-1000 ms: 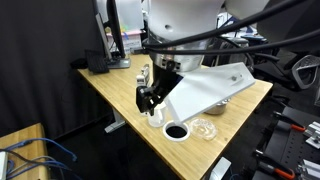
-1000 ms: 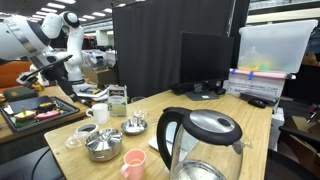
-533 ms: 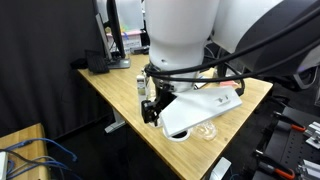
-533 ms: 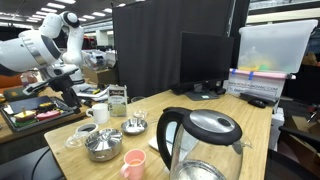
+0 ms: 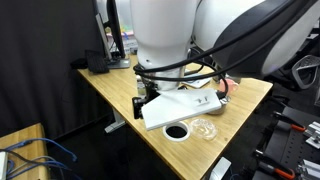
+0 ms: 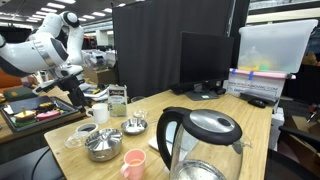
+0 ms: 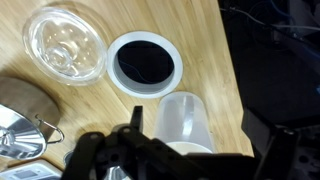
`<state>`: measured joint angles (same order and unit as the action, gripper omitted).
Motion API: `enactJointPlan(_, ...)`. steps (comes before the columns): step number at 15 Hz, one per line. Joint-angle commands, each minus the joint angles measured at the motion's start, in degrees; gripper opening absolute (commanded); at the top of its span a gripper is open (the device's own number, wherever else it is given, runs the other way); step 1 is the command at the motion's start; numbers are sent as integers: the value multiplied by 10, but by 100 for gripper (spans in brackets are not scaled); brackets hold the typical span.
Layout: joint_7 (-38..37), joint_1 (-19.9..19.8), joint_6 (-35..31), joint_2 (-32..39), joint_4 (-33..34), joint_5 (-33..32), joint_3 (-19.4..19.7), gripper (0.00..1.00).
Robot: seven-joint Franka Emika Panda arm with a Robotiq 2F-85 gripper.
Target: Pour the contents in the white mug onto the silver pan
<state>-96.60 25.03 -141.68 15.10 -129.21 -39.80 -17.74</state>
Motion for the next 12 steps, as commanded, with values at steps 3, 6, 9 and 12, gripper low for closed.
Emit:
enactJointPlan(3, -34, 24, -4, 26, 19, -4, 23, 77)
enactJointPlan(6, -41, 26, -2, 32, 29, -7, 34, 70)
enactJointPlan(9, -41, 25, -5, 36, 35, -8, 43, 72)
enactJointPlan(12, -36, 24, -10, 40, 35, 0, 44, 72)
